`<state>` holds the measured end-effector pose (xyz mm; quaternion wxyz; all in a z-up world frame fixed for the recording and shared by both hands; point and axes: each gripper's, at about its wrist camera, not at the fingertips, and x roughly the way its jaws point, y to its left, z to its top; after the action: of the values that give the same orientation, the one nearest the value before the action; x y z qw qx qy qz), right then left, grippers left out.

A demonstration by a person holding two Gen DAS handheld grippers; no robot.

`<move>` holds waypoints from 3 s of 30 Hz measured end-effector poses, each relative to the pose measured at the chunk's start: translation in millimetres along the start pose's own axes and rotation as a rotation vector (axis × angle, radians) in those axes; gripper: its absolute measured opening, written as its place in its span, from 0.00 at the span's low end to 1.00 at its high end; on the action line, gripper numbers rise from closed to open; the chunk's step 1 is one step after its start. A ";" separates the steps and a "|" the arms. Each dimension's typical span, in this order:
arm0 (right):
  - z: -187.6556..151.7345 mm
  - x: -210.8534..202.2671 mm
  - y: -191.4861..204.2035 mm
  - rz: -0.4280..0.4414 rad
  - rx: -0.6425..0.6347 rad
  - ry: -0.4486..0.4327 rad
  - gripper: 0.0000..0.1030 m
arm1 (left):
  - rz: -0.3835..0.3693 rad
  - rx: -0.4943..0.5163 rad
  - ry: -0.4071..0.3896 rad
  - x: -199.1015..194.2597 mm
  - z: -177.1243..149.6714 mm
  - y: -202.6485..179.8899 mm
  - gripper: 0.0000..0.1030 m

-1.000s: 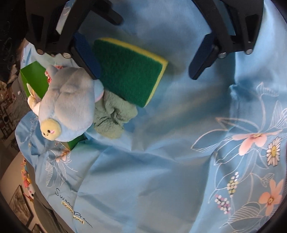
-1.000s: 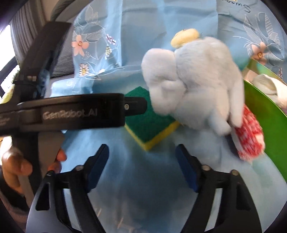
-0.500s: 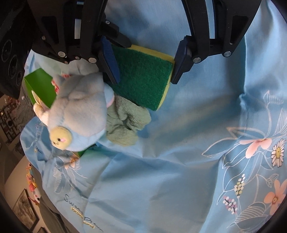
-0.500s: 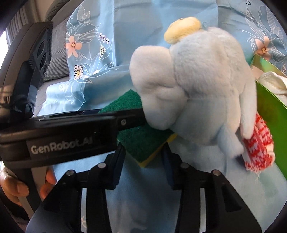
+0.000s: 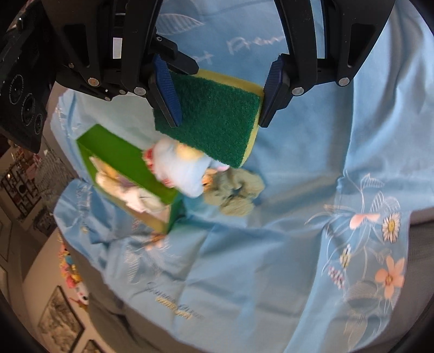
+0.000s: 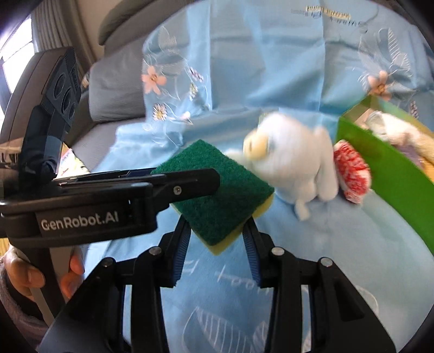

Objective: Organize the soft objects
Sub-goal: 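Grasp the green-yellow sponge with the right gripper and lift it, then carry the sponge into the green box and open the right gripper, then move the right tool to the white plush elephant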

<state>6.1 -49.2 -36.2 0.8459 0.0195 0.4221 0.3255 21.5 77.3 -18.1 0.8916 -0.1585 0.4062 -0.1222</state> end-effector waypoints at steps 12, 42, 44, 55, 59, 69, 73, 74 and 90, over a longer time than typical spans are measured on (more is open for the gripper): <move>-4.1 -85.0 -23.6 -0.073 0.030 -0.157 0.38 | -0.040 0.134 -0.048 -17.0 19.5 -79.9 0.57; 50.5 -119.7 -234.5 -0.275 0.231 -0.234 0.38 | -0.144 0.339 0.075 147.7 129.8 -245.6 0.57; 52.5 -106.8 -247.0 -0.282 0.231 -0.204 0.38 | -0.130 0.331 0.101 169.0 131.0 -243.2 0.57; 47.6 -49.0 -282.5 -0.276 0.284 -0.039 0.39 | -0.118 0.255 0.210 230.7 120.8 -214.4 0.57; 43.4 -37.4 -281.3 -0.284 0.289 0.008 0.41 | -0.113 0.272 0.223 235.0 117.2 -214.9 0.57; 43.4 -43.0 -277.2 -0.325 0.298 0.023 0.58 | -0.083 0.226 0.223 221.8 121.5 -207.6 0.81; 37.4 -52.5 -272.7 -0.320 0.318 -0.002 0.68 | -0.061 0.243 0.203 204.2 120.4 -206.3 0.85; 35.4 -55.4 -271.2 -0.323 0.329 -0.006 0.69 | -0.055 0.245 0.198 199.2 120.6 -205.6 0.86; 10.9 -106.2 -205.7 -0.345 0.299 -0.096 0.96 | -0.002 0.262 0.069 82.9 99.4 -156.5 0.96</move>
<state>78.0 -268.7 -18.0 0.8958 0.0875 0.4221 0.1086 136.5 -77.2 46.4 0.8901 -0.0368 0.4169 -0.1805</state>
